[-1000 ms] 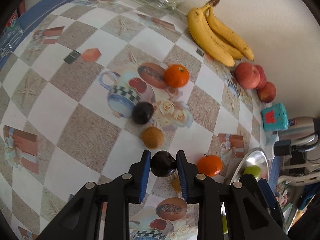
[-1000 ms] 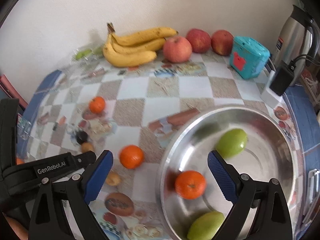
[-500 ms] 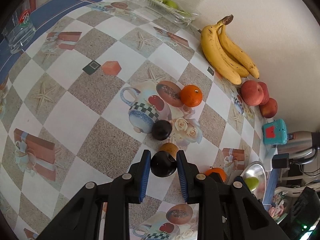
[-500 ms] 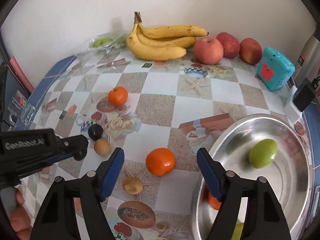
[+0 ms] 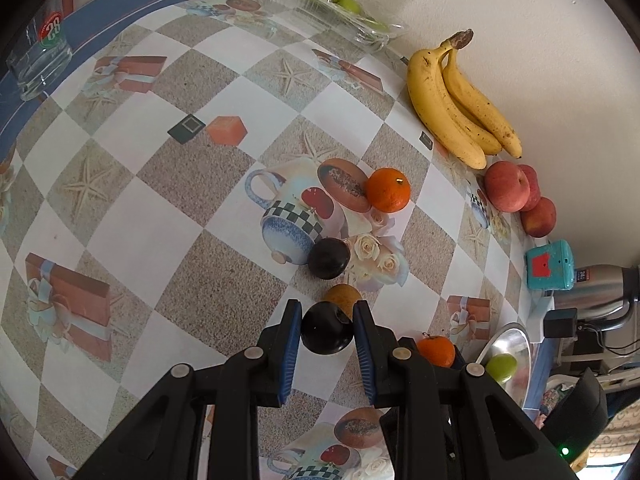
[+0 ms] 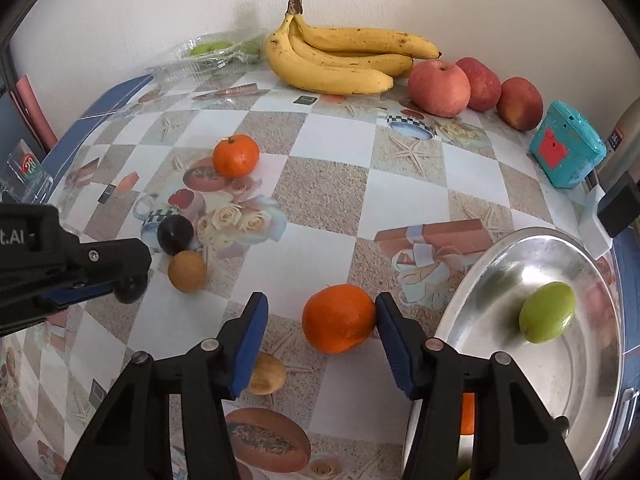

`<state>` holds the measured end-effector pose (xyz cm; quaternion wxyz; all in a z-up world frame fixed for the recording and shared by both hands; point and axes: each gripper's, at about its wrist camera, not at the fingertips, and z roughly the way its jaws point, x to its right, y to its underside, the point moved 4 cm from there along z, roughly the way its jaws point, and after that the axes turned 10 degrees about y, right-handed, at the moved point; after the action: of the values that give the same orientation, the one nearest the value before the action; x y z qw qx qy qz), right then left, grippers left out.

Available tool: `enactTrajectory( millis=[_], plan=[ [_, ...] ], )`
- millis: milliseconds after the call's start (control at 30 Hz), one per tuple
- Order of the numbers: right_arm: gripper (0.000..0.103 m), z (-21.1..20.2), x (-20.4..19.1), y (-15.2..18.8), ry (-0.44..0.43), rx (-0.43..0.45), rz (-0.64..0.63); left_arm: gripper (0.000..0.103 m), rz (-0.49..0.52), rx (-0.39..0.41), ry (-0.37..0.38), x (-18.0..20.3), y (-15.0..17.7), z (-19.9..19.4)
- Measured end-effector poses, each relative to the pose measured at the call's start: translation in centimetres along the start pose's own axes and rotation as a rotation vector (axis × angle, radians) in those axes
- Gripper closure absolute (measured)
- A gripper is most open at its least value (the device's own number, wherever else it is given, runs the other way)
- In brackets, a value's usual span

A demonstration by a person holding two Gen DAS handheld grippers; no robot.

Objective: Organize fruits
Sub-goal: 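Close the right gripper on the large orange while the left lifts the dark plum, then carry the orange and the dark plum over the steel plate with both grippers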

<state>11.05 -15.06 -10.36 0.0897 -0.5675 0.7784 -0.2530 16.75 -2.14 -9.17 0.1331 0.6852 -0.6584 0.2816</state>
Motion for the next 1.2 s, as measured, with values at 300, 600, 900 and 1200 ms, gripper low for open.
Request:
enactTrajectory(
  millis=[300, 600, 900, 1200],
  plan=[
    [0.065, 0.6, 0.6, 0.3, -0.005, -0.018, 0.041, 0.075, -0.002, 0.001, -0.006, -0.1, 0.1, 0.1],
    [0.065, 0.2, 0.8, 0.1, -0.039, -0.005, 0.066, 0.075, -0.005, 0.014, -0.005, 0.0, -0.3, -0.3],
    [0.065, -3.1, 2.6, -1.8, -0.063, 0.06, 0.147, 0.075, 0.011, 0.057, 0.02, 1.0, -0.9, -2.2],
    [0.065, -6.6, 4.5, -3.1, -0.071, 0.127, 0.198, 0.075, 0.034, 0.089, 0.053, 2.6, -1.3, -3.8]
  ],
)
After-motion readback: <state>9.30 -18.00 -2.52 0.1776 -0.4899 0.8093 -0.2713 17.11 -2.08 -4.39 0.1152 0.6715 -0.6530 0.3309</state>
